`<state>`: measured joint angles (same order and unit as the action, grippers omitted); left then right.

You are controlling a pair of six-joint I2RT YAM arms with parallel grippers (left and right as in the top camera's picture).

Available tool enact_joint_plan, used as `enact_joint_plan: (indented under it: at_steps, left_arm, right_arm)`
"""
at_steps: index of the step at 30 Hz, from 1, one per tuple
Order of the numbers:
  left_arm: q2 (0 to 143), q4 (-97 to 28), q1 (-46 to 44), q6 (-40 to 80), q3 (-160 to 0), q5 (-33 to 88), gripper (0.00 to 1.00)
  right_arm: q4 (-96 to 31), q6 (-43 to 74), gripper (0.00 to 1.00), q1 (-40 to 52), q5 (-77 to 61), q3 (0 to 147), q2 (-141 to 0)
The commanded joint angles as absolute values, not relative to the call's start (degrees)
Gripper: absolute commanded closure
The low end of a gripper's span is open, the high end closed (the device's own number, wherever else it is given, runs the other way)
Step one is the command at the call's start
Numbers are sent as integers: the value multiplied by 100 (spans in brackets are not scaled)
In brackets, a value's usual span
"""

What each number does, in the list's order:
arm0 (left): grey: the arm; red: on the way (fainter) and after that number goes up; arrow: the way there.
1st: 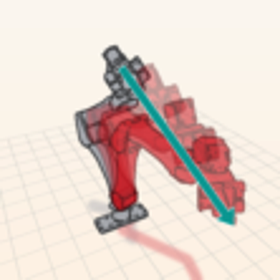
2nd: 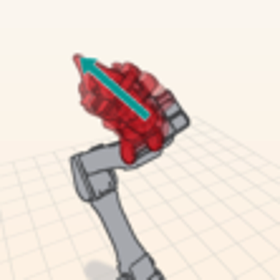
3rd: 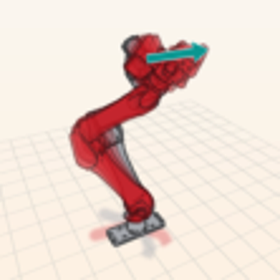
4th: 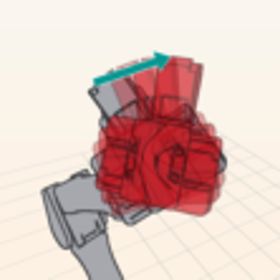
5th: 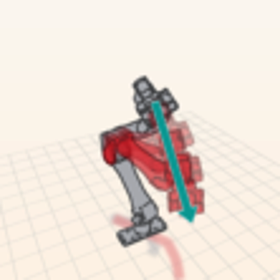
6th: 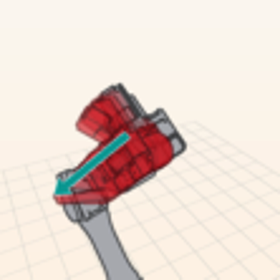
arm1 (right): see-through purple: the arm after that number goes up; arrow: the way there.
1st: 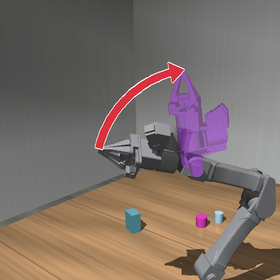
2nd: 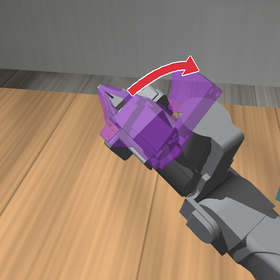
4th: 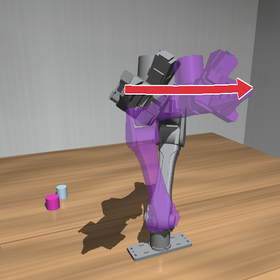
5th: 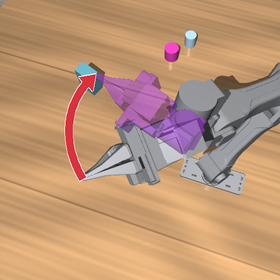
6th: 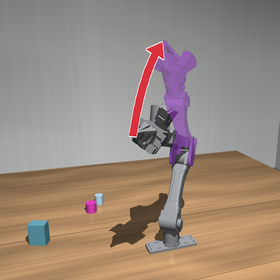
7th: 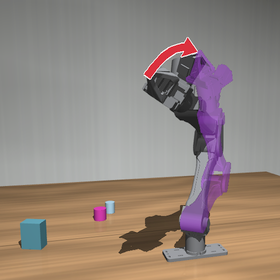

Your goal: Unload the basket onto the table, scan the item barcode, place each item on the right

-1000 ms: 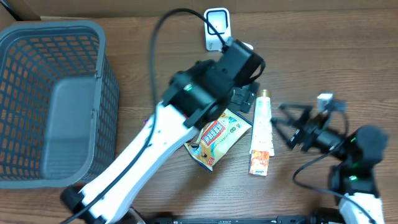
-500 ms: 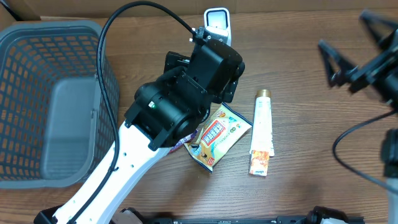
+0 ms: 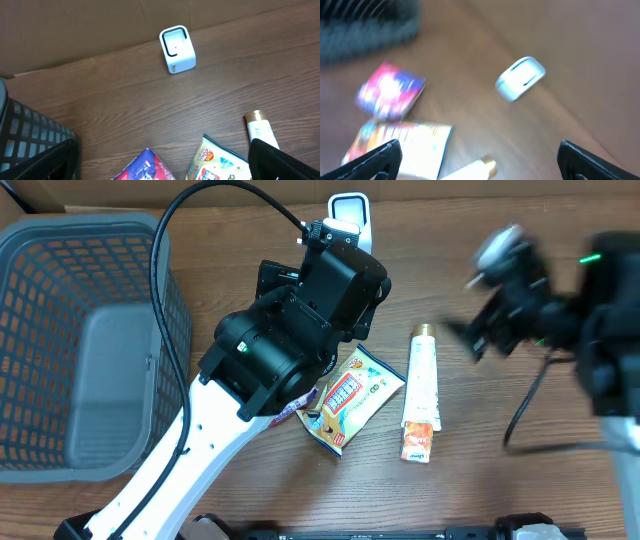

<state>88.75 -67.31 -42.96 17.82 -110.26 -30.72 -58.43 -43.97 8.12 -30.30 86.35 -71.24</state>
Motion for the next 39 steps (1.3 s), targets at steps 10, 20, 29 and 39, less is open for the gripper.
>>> enact_joint_plan:
  at_steps: [10, 20, 29, 39]
  left_arm:
    - [8720, -6897, -4265, 1966, -11118, -4574, 0]
    - [8298, -6956, -4265, 2729, -11118, -5756, 0]
    - [8195, -7223, -4268, 2749, -11118, -5601, 0]
    - [8197, -7220, -4268, 2749, -11118, -5435, 0]
  right_arm:
    - [-6082, -6501, 0, 1404, -2091, 6388, -6764]
    - [-6812, -7303, 0, 1964, -2045, 6296, -6941]
    - [-6475, -7196, 0, 2119, -2049, 5371, -7015]
    - [-5680, -7050, 0, 1890, -1942, 4917, -7441]
